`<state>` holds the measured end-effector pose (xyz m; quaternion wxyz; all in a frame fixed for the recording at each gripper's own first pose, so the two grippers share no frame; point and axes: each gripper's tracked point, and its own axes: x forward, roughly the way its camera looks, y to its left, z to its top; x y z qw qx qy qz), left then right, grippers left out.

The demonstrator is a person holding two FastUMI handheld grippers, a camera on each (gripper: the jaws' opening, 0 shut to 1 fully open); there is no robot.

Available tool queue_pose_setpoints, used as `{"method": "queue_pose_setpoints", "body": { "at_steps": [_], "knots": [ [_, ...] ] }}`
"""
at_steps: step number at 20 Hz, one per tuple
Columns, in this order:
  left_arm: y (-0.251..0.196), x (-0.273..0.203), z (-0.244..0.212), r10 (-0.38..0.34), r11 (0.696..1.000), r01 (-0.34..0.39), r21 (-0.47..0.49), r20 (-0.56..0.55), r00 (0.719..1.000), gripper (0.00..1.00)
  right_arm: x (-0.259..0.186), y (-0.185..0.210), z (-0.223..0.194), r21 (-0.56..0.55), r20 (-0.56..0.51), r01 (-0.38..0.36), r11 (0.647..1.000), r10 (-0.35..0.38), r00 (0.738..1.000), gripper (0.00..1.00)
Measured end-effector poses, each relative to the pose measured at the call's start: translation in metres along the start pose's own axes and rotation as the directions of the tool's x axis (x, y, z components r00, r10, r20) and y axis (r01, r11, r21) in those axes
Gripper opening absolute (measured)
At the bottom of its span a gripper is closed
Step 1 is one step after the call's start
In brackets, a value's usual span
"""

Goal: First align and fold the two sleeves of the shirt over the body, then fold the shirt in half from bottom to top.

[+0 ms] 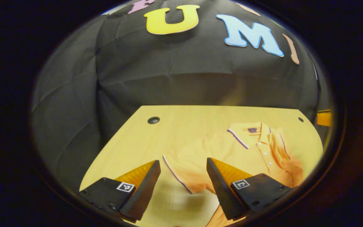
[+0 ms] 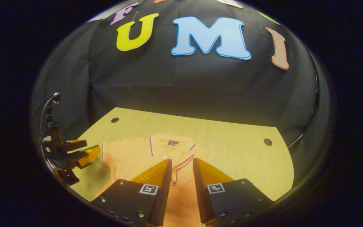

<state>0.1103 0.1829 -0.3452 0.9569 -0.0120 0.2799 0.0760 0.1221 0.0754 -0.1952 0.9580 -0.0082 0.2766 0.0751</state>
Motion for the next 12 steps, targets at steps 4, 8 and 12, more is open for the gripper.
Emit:
{"method": "queue_pose_setpoints", "body": {
  "at_steps": [4, 8, 12],
  "knots": [
    [0.0, 0.024, -0.035, -0.004, 0.999, 0.001, -0.041, -0.097, 0.995, 1.0, -0.011, -0.01, 0.007, 0.031, 0.011, 0.026, 0.999, -0.027, 1.0, 0.42],
    [-0.002, 0.044, -0.068, 0.006, 0.998, -0.017, -0.056, -0.191, 0.982, 1.0, -0.023, -0.022, 0.01, 0.044, 0.016, 0.06, 0.997, -0.06, 0.998, 0.42],
    [-0.005, 0.05, -0.073, 0.017, 0.998, -0.027, -0.048, -0.196, 0.98, 0.94, -0.028, -0.033, 0.011, 0.057, 0.013, 0.089, 0.994, -0.09, 0.996, 0.42]
  ]
}}
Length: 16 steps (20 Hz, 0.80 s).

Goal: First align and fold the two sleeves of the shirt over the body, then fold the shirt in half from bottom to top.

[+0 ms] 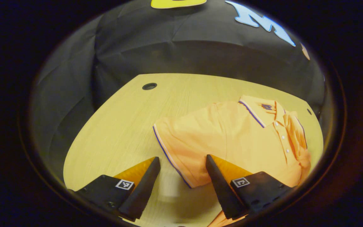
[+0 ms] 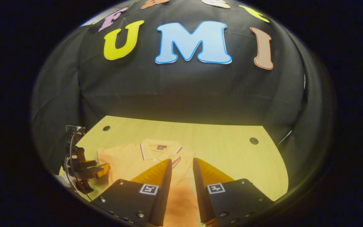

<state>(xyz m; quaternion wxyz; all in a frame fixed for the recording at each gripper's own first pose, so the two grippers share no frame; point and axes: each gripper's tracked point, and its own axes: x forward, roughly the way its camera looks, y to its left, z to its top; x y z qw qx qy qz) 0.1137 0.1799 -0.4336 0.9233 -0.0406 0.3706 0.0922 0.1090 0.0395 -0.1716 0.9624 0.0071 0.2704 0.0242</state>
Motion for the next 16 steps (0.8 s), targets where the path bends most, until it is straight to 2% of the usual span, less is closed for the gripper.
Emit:
{"method": "queue_pose_setpoints", "body": {
  "at_steps": [1, 3, 4, 5, 7, 8, 9, 10, 11, 12, 13, 14, 16],
  "knots": [
    [-0.004, 0.002, 0.001, -0.014, 1.0, 0.014, -0.002, 0.001, 1.0, 0.98, 0.0, -0.002, 0.001, 0.003, -0.001, 0.006, 1.0, -0.006, 1.0, 0.42],
    [-0.009, 0.002, 0.001, -0.024, 1.0, 0.024, 0.004, -0.001, 1.0, 0.9, -0.002, -0.003, 0.002, 0.006, 0.002, 0.014, 1.0, -0.014, 1.0, 0.42],
    [-0.01, 0.002, 0.002, -0.021, 1.0, 0.021, 0.009, -0.002, 1.0, 0.81, -0.002, -0.003, 0.001, 0.009, 0.002, 0.016, 1.0, -0.016, 1.0, 0.42],
    [-0.011, 0.003, 0.001, -0.021, 1.0, 0.021, 0.01, -0.005, 1.0, 0.76, -0.002, -0.002, 0.0, 0.012, 0.0, 0.016, 1.0, -0.016, 1.0, 0.42],
    [-0.016, 0.003, 0.001, -0.043, 0.999, 0.043, 0.018, -0.004, 0.999, 0.72, -0.004, -0.001, -0.002, 0.011, -0.002, 0.016, 1.0, -0.016, 1.0, 0.41],
    [-0.021, 0.004, 0.002, -0.065, 0.998, 0.065, 0.02, -0.001, 0.998, 0.57, -0.004, 0.0, -0.003, 0.008, -0.003, 0.016, 1.0, -0.016, 1.0, 0.41],
    [-0.024, 0.003, 0.003, -0.064, 0.998, 0.064, 0.021, -0.002, 0.998, 0.55, -0.006, 0.001, -0.003, 0.004, -0.003, 0.018, 1.0, -0.018, 1.0, 0.41],
    [-0.024, 0.003, 0.004, -0.06, 0.998, 0.06, 0.024, -0.002, 0.998, 0.28, -0.007, 0.002, -0.005, 0.0, -0.005, 0.018, 1.0, -0.018, 1.0, 0.41],
    [-0.026, 0.003, 0.006, -0.059, 0.998, 0.058, 0.02, 0.002, 0.998, 0.24, -0.008, 0.002, -0.006, -0.004, -0.007, 0.017, 1.0, -0.017, 1.0, 0.41],
    [-0.027, 0.002, 0.004, -0.061, 0.998, 0.062, 0.014, -0.008, 0.998, 0.12, -0.009, 0.001, -0.007, -0.006, -0.009, 0.018, 1.0, -0.018, 1.0, 0.41],
    [-0.027, 0.002, 0.004, -0.061, 0.998, 0.061, 0.013, -0.008, 0.998, 0.12, -0.01, 0.0, -0.008, -0.008, -0.011, 0.02, 1.0, -0.02, 1.0, 0.41],
    [-0.027, 0.002, 0.004, -0.063, 0.998, 0.064, 0.02, -0.014, 0.998, 0.07, -0.011, -0.002, -0.009, -0.008, -0.012, 0.024, 1.0, -0.024, 1.0, 0.41],
    [-0.027, 0.0, 0.004, -0.057, 0.998, 0.057, 0.038, -0.024, 0.998, 0.07, -0.012, -0.005, -0.011, 0.001, -0.016, 0.028, 1.0, -0.028, 0.999, 0.41]
  ]
}}
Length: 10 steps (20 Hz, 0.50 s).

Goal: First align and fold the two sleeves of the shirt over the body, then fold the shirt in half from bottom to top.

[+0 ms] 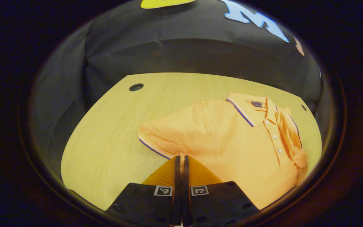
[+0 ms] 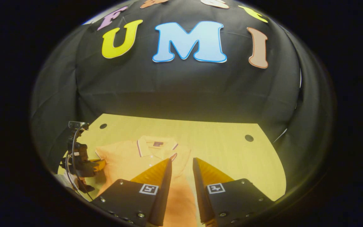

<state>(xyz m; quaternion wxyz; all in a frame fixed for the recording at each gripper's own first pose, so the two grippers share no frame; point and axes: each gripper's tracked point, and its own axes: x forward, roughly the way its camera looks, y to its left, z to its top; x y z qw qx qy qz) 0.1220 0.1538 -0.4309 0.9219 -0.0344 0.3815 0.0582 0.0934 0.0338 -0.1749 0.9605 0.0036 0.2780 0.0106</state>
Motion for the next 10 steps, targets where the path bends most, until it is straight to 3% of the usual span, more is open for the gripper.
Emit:
{"method": "queue_pose_setpoints", "body": {
  "at_steps": [4, 10],
  "knots": [
    [-0.005, -0.013, 0.024, 0.011, 0.999, -0.014, 0.053, 0.061, 0.998, 0.07, -0.006, -0.008, 0.0, 0.007, 0.009, 0.012, 1.0, -0.012, 1.0, 0.41],
    [-0.063, -0.034, 0.068, -0.086, 0.975, 0.05, 0.215, 0.16, 0.983, 0.07, -0.015, -0.023, -0.011, 0.033, 0.005, 0.023, 0.999, -0.023, 1.0, 0.4]
  ]
}}
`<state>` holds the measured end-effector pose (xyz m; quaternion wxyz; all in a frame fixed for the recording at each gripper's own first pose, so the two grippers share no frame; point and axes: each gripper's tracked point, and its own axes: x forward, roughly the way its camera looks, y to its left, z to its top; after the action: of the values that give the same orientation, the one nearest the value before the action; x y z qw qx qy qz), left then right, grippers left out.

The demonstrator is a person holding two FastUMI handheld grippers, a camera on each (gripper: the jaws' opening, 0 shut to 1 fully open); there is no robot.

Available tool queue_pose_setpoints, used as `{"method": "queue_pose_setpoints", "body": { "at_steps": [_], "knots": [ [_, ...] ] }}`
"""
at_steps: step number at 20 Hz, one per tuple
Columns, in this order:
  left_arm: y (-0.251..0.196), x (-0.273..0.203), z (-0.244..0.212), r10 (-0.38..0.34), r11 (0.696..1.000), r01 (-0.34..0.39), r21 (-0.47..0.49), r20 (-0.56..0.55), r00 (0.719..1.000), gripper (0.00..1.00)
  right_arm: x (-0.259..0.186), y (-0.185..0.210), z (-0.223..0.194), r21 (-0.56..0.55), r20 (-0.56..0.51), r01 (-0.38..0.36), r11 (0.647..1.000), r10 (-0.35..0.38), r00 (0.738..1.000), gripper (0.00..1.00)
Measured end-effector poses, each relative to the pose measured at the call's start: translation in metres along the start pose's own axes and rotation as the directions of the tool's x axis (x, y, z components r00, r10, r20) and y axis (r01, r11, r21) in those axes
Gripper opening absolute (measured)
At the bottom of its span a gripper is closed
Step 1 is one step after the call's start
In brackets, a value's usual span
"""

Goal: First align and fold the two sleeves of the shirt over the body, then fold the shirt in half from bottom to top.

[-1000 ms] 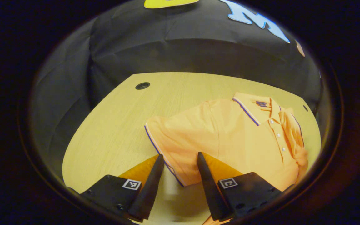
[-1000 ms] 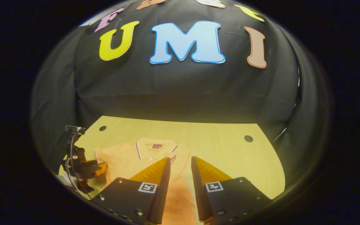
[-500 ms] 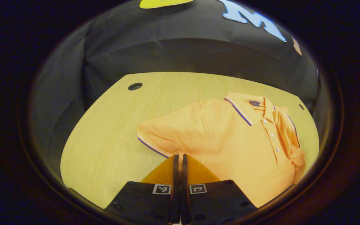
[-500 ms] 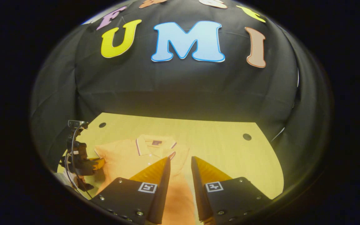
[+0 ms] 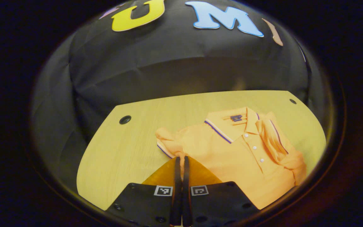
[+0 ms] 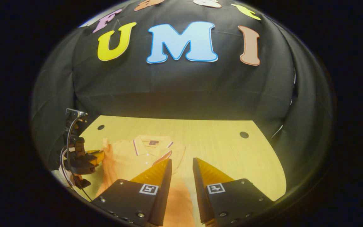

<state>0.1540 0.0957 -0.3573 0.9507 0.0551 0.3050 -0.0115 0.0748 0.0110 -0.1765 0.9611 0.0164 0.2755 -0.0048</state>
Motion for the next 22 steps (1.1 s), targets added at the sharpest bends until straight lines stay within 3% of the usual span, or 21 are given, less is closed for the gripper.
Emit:
{"method": "queue_pose_setpoints", "body": {
  "at_steps": [5, 9, 15, 18, 20, 21, 22],
  "knots": [
    [-0.066, -0.006, 0.031, -0.104, 0.988, 0.096, 0.124, 0.052, 0.993, 0.07, -0.012, -0.019, -0.011, 0.033, -0.003, 0.027, 0.999, -0.027, 1.0, 0.43],
    [-0.106, -0.009, 0.025, -0.159, 0.973, 0.151, 0.175, 0.038, 0.987, 0.07, -0.023, -0.038, -0.02, 0.066, -0.006, 0.059, 0.996, -0.059, 0.998, 0.41],
    [-0.134, -0.004, 0.007, -0.163, 0.968, 0.157, 0.198, 0.016, 0.986, 0.07, -0.04, -0.063, -0.033, 0.102, -0.015, 0.095, 0.99, -0.094, 0.995, 0.41],
    [-0.133, -0.007, 0.008, -0.16, 0.97, 0.154, 0.188, 0.022, 0.987, 0.13, -0.044, -0.069, -0.039, 0.109, -0.021, 0.098, 0.989, -0.096, 0.995, 0.42],
    [-0.13, -0.012, 0.011, -0.154, 0.972, 0.146, 0.184, 0.032, 0.988, 0.36, -0.042, -0.062, -0.042, 0.115, -0.022, 0.09, 0.989, -0.088, 0.996, 0.41],
    [-0.127, -0.016, 0.014, -0.149, 0.974, 0.14, 0.177, 0.04, 0.988, 0.36, -0.041, -0.061, -0.042, 0.116, -0.022, 0.083, 0.99, -0.081, 0.996, 0.41],
    [-0.129, -0.02, 0.016, -0.158, 0.975, 0.15, 0.164, 0.039, 0.987, 0.48, -0.041, -0.06, -0.043, 0.115, -0.022, 0.074, 0.991, -0.072, 0.997, 0.41]
  ]
}}
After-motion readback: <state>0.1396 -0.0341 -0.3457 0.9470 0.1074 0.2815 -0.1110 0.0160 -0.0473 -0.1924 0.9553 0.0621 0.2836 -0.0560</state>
